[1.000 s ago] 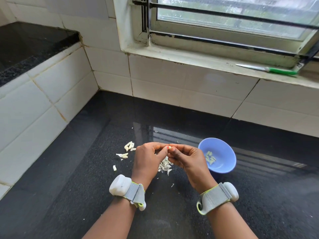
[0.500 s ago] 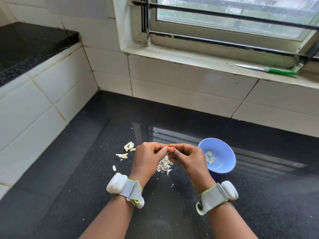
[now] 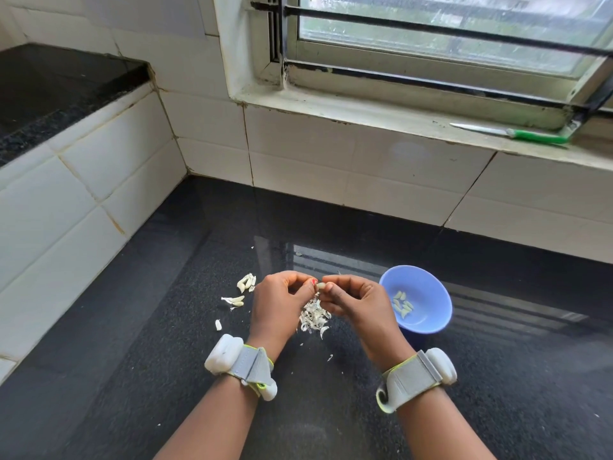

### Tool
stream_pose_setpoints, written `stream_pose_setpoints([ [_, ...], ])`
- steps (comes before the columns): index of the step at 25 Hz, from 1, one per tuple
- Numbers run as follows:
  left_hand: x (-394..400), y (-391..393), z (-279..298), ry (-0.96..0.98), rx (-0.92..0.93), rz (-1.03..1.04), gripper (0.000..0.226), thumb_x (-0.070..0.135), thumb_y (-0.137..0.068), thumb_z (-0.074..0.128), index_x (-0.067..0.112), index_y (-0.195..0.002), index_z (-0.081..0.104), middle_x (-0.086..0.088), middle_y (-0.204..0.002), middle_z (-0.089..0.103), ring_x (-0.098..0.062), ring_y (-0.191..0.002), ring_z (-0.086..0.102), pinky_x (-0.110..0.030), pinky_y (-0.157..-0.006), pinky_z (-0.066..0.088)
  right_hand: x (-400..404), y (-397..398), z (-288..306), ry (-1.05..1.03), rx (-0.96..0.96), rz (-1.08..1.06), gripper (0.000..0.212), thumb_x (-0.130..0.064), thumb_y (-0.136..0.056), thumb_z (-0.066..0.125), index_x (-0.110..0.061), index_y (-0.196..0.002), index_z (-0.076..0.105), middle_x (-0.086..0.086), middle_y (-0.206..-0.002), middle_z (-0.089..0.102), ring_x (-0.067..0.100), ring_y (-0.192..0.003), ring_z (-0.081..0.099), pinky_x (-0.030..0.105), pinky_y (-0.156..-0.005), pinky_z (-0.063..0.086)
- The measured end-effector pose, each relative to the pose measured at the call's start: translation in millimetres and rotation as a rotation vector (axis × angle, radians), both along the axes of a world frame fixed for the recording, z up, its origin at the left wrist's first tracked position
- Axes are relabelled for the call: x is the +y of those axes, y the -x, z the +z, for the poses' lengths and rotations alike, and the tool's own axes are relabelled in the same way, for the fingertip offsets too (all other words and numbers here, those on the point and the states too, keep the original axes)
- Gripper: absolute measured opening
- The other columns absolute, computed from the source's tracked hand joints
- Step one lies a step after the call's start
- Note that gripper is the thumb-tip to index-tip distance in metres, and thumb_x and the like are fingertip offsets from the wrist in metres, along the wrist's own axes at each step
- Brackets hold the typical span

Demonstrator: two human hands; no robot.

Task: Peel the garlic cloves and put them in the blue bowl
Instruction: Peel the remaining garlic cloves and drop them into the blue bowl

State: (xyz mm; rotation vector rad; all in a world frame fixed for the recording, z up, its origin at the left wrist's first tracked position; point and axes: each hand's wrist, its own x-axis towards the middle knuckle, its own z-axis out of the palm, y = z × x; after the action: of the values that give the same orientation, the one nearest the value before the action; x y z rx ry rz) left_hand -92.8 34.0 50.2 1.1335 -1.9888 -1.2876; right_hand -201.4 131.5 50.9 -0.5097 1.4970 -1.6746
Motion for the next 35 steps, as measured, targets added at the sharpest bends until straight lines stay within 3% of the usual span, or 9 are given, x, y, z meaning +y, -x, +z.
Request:
stream_pose_setpoints([
  [5,0.2,-2.0,-2.3,-0.129,0.074,0.041,0.012,0.016,-0.086,0.066,0.022,-0.076,0.070,0.002,-0.070,0.073,-0.008,-0.068,0.070,-0.024,-0.058,0.048,1.0,1.5,1.2,0.059,-0.211,-0.017,0.014,-0.001,-0.092,0.057,-0.002,-0.100,0.069,0.010,-0.085,0.074,0.015,-0.075,0.070,0.024,-0.069,0.058],
  [9,0.3,-1.6,-6.2,-0.092,0.004,0.025,0.022,0.028,-0.092,0.058,0.025,-0.073,0.068,0.007,-0.069,0.071,-0.006,-0.067,0.069,-0.029,-0.064,0.053,1.5,2.5,2.6,0.071,-0.298,-0.037,0.016,-0.003,-0.090,0.057,0.000,-0.102,0.068,0.011,-0.084,0.073,0.014,-0.072,0.069,0.022,-0.067,0.058],
  [11,2.4,-0.8,-5.0,-0.036,-0.018,0.025,0.026,0.038,-0.090,0.058,0.022,-0.074,0.070,0.008,-0.068,0.071,-0.004,-0.067,0.068,-0.027,-0.065,0.053,1.5,2.3,3.4,0.070,-0.305,-0.035,0.020,-0.008,-0.085,0.062,0.001,-0.101,0.068,0.011,-0.084,0.073,0.014,-0.072,0.069,0.022,-0.067,0.058],
  [14,7.2,-1.0,4.0,0.020,0.048,-0.013,0.010,0.033,-0.083,0.070,0.024,-0.085,0.074,0.011,-0.073,0.071,0.002,-0.069,0.065,-0.017,-0.065,0.052,2.0,1.8,4.0,0.065,-0.282,-0.031,0.032,-0.015,-0.074,0.067,0.001,-0.102,0.069,0.014,-0.084,0.073,0.016,-0.074,0.069,0.023,-0.067,0.058],
  [20,9.3,0.0,11.1,0.094,0.019,-0.051,0.006,0.022,-0.081,0.073,0.020,-0.086,0.077,0.010,-0.074,0.072,0.006,-0.066,0.063,-0.006,-0.059,0.045,1.3,2.9,0.2,0.034,-0.119,-0.021,0.015,-0.005,-0.090,0.062,-0.002,-0.102,0.070,0.014,-0.086,0.073,0.017,-0.079,0.069,0.024,-0.071,0.058],
  [29,8.5,0.3,10.0,0.093,-0.014,-0.041,0.006,0.020,-0.082,0.071,0.018,-0.084,0.076,0.009,-0.069,0.070,0.008,-0.057,0.058,-0.007,-0.054,0.042,4.2,1.9,4.3,0.023,-0.082,0.007,0.015,-0.003,-0.091,0.059,-0.001,-0.102,0.069,0.013,-0.087,0.074,0.019,-0.080,0.070,0.025,-0.071,0.058],
  [35,7.3,0.2,8.5,0.098,-0.024,-0.040,0.005,0.019,-0.083,0.069,0.019,-0.080,0.073,0.012,-0.063,0.064,0.005,-0.052,0.054,-0.012,-0.052,0.042,3.1,2.3,7.8,0.060,-0.239,0.032,0.016,0.004,-0.093,0.053,0.003,-0.102,0.066,0.016,-0.086,0.072,0.019,-0.078,0.070,0.025,-0.074,0.059],
])
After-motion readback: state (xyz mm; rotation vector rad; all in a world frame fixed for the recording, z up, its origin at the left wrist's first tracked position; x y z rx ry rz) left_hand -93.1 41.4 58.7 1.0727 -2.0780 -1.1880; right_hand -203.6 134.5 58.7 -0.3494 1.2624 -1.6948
